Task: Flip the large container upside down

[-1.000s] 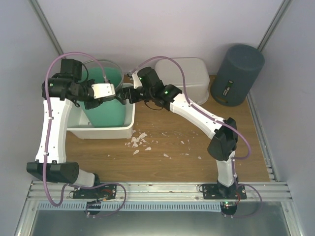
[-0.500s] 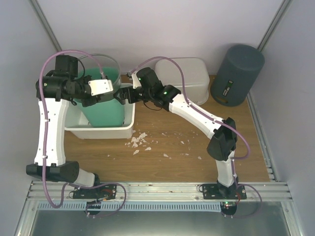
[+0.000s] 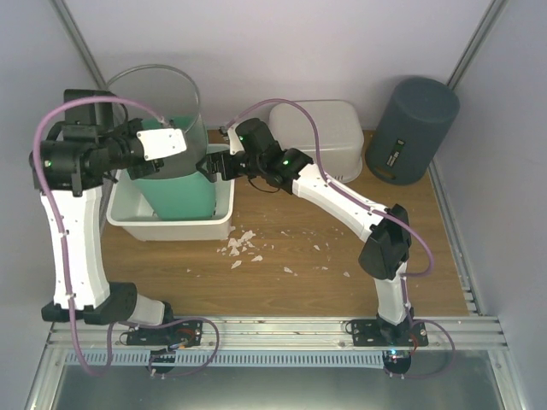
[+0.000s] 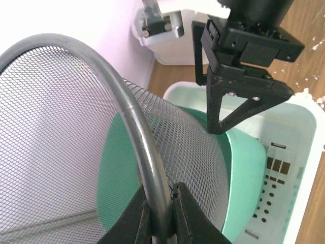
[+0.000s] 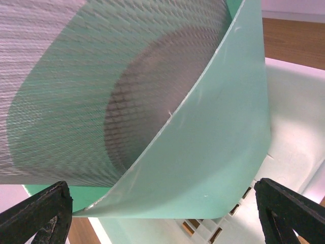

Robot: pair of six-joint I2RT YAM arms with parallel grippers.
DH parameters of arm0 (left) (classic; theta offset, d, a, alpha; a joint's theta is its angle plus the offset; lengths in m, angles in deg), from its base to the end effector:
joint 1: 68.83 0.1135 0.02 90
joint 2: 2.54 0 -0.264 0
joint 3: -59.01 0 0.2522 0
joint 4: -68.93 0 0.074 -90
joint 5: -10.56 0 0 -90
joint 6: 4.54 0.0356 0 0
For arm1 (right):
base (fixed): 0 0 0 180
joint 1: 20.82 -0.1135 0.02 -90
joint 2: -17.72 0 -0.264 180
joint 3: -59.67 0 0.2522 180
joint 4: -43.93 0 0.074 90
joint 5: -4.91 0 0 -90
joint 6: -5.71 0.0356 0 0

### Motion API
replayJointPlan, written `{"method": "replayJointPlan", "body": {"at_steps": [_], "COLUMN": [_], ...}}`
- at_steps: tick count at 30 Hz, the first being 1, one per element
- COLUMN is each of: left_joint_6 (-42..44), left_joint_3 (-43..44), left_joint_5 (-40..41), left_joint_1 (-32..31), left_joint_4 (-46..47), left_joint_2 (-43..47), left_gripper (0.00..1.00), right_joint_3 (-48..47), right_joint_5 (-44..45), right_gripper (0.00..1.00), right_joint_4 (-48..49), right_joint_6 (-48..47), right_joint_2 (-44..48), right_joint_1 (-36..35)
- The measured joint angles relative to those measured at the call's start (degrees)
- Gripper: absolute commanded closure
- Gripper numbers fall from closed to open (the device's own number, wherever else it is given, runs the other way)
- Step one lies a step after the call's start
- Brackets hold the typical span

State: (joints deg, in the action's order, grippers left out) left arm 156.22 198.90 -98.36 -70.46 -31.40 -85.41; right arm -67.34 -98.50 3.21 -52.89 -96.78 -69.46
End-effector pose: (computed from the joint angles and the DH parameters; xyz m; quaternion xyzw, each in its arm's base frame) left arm 0.2025 -0.0173 0.5132 0.5874 0.6924 0.0975 0.4075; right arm 0.3053 0.3593 0.3570 -0.1870 0.8336 0.4047 0.3261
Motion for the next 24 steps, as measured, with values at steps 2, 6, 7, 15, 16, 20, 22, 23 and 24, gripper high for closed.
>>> {"method": "replayJointPlan", "body": {"at_steps": [2, 6, 7, 15, 16, 20, 22, 23, 24], "left_joint_6": [0.2, 1.5, 2.0, 5.4, 6.1, 7.4, 8.4, 8.7, 9.0], "left_joint_3": [1.3, 1.3, 1.3, 0.4, 0.4, 0.4, 0.4, 0.4, 0.4], "left_joint_5": [0.2, 1.3, 1.4, 1.7, 1.8, 1.9, 2.1, 2.2, 2.4], "left_joint_1": [-0.1, -0.2, -0.2, -0.2, -0.3, -0.3, -0.3, -0.3, -0.3], "left_joint_4": [0.0, 0.2, 0.2, 1.8, 2.3, 4.2, 6.5, 7.2, 8.1], "left_joint_2": [1.3, 3.6, 4.0, 7.0, 7.8, 9.3, 10.0, 10.3, 10.6], "left_gripper": [1.00, 1.00, 1.00, 1.00, 1.00, 1.00, 1.00, 1.00, 1.00], "right_joint_3": [0.0, 0.0, 0.0, 0.0, 0.0, 0.0, 0.0, 0.0, 0.0], "right_joint_5": [0.3, 0.8, 0.8, 1.4, 1.5, 2.3, 3.1, 3.5, 4.1], "right_gripper": [0.03, 0.03, 0.03, 0.03, 0.03, 0.02, 0.02, 0.02, 0.02], "right_joint_4": [0.0, 0.2, 0.2, 0.2, 0.2, -0.2, -1.0, -1.5, -1.9], "right_joint_6": [0.0, 0.0, 0.0, 0.0, 0.0, 0.0, 0.0, 0.0, -0.1], "right_joint_2": [0.0, -0.1, -0.1, 0.0, 0.0, 0.3, 0.6, 0.9, 1.2], "right_joint_1": [0.0, 0.0, 0.0, 0.0, 0.0, -0.1, -0.1, -0.1, -0.1]}}
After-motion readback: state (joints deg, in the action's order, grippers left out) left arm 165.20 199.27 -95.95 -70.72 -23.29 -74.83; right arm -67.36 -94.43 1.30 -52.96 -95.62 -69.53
